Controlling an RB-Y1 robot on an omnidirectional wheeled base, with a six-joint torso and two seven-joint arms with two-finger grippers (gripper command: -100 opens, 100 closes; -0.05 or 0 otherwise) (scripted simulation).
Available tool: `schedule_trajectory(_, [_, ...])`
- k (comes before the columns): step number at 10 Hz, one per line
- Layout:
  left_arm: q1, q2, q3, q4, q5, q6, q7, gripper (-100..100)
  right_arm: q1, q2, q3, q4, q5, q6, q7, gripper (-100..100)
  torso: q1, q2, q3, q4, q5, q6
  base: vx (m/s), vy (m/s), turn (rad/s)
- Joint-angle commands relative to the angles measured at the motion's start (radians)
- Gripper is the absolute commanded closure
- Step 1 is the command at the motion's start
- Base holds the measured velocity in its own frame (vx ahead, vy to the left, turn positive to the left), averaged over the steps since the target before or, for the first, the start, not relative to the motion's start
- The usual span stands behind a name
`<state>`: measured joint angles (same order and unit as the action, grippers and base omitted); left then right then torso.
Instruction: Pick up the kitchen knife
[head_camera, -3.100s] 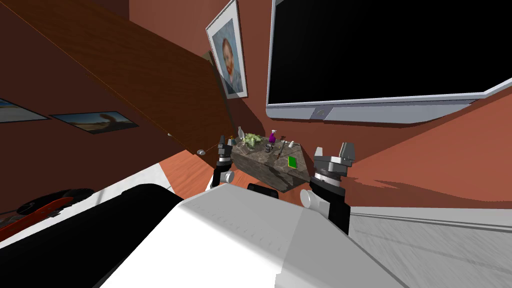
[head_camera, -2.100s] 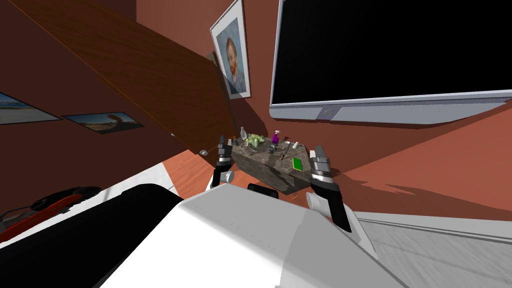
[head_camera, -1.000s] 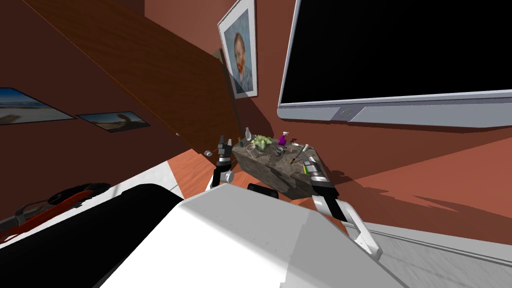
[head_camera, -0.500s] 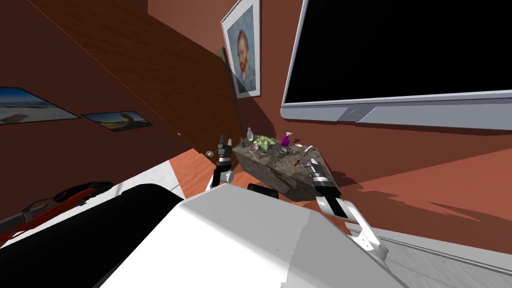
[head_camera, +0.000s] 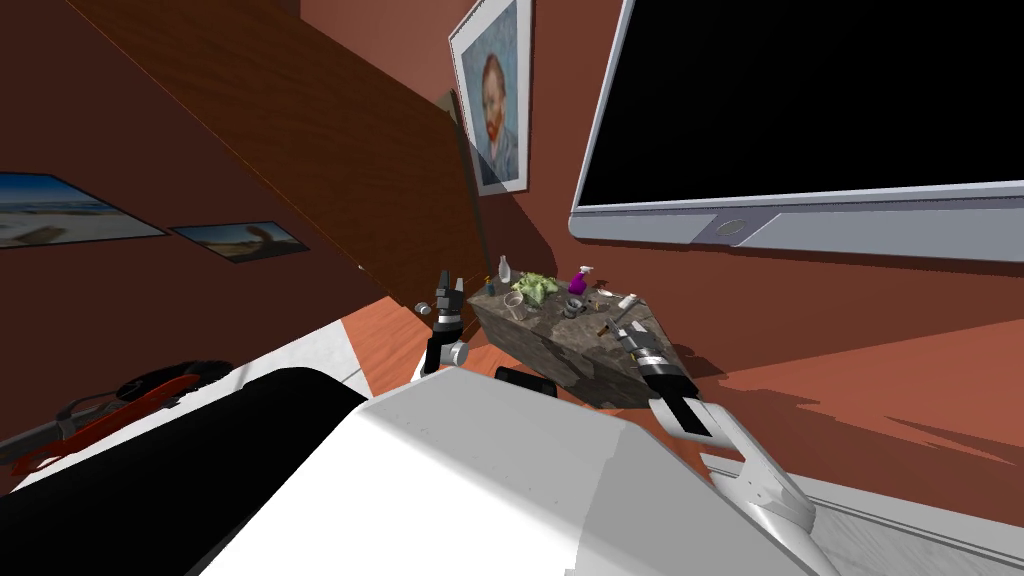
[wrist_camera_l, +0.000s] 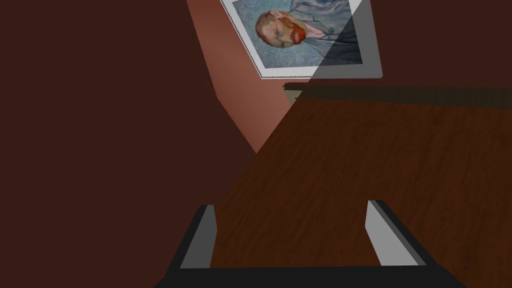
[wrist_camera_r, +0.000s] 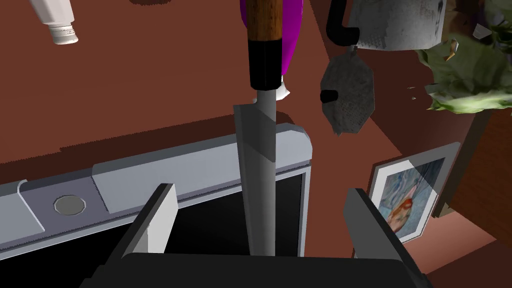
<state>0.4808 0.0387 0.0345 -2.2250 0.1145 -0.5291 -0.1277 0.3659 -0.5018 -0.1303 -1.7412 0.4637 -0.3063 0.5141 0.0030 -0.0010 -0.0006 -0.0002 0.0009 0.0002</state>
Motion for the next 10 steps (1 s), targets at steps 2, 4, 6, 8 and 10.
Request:
schedule_trajectory(2, [0.0, 0.0, 0.0, 0.0, 0.0, 0.0, 0.0, 0, 0.0, -0.002, -0.001, 0.002, 0.002, 0.001, 0.003, 0, -0.001, 0.001, 0.0, 0.0, 0.0, 0.0, 0.004, 0.011, 0.0])
schedule_trajectory(4, [0.0, 0.0, 0.0, 0.0, 0.0, 0.0, 0.0, 0, 0.0, -0.002, -0.001, 0.002, 0.001, 0.001, 0.003, 100, -0.003, 0.001, 0.001, 0.0, -0.001, 0.0, 0.0, 0.0, 0.0])
schedule_trajectory(6, [0.0, 0.0, 0.0, 0.0, 0.0, 0.0, 0.0, 0, 0.0, -0.002, 0.0, 0.002, 0.001, 0.001, 0.002, 100, -0.003, 0.001, 0.001, 0.0, -0.001, 0.0, 0.0, 0.0, 0.0])
schedule_trajectory(8, [0.0, 0.0, 0.0, 0.0, 0.0, 0.0, 0.0, 0, 0.0, -0.002, 0.0, 0.002, 0.001, 0.001, 0.002, 100, -0.003, 0.002, 0.001, 0.0, -0.001, 0.0, 0.0, 0.0, 0.0])
schedule_trajectory(10, [0.0, 0.0, 0.0, 0.0, 0.0, 0.0, 0.0, 0, -0.012, 0.008, 0.001, 0.031, 0.016, -0.002, 0.024, -100, -0.003, 0.002, 0.001, 0.0, -0.001, 0.0, -0.002, -0.003, 0.019])
